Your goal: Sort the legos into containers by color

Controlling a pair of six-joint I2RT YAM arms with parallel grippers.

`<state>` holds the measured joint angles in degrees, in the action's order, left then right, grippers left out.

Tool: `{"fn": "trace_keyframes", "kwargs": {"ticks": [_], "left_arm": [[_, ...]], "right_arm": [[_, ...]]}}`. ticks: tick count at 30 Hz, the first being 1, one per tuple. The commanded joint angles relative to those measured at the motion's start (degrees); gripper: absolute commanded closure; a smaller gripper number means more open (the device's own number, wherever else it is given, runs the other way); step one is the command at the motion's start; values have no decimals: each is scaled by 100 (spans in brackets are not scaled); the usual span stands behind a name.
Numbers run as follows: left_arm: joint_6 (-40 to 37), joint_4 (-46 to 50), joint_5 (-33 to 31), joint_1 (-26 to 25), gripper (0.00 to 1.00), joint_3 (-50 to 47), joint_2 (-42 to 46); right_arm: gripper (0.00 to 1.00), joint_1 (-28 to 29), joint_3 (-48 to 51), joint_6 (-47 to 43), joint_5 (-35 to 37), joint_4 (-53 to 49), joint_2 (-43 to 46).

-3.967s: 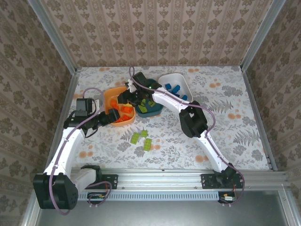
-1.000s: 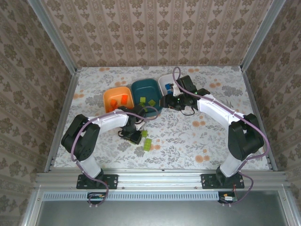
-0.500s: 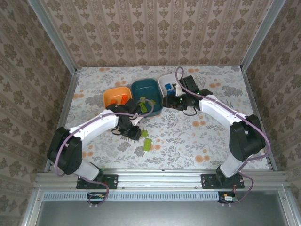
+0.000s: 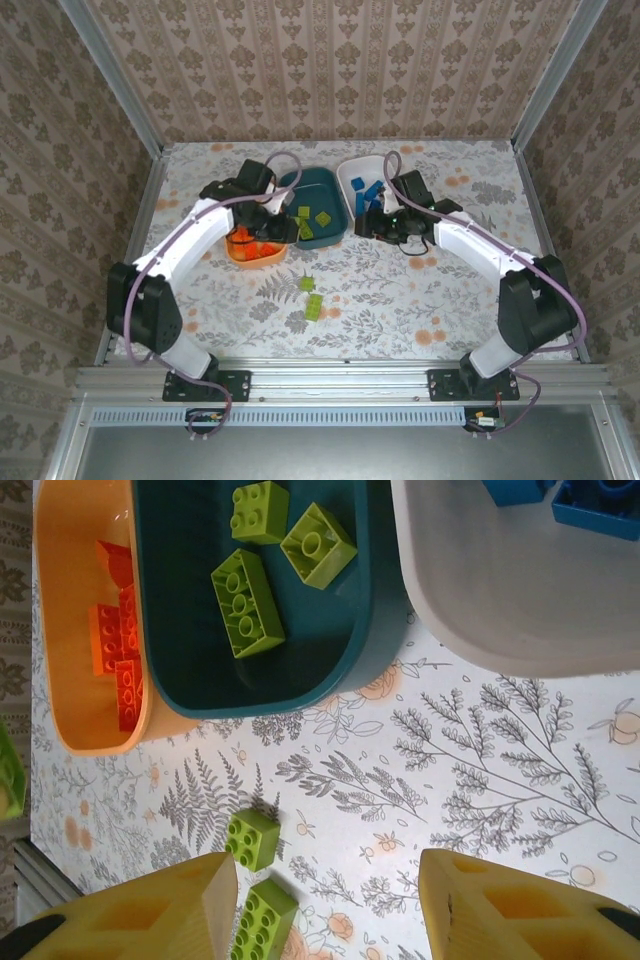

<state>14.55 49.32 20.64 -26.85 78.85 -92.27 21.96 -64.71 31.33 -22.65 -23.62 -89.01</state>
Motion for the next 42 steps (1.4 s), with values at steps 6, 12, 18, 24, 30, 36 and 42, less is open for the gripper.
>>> {"fn": "trace_keyframes", "kwargs": {"ticks": [6,12,18,24,30,36,42], "left_arm": [[4,88,-82,43,67,1573,-1587],[55,353,-330,41,67,2542,-2569],[118,628,-552,46,66,3278,-3361],[167,666,-543,43,63,3595,-3665],[193,635,-508,40,51,3650,-3631],[268,510,-485,207,45,3491,-3358],[234,375,-543,321,43,3068,-2545]], "right_arm": [[47,-16,374,-307,212,-545,762],[47,-16,638,-343,291,-678,1157],[46,-13,808,-444,387,-971,1378],[46,-13,926,-513,445,-1017,1470],[46,-7,820,-635,390,-1077,1291],[46,43,715,-602,313,-988,1112],[46,527,672,-719,389,-867,811]]}}
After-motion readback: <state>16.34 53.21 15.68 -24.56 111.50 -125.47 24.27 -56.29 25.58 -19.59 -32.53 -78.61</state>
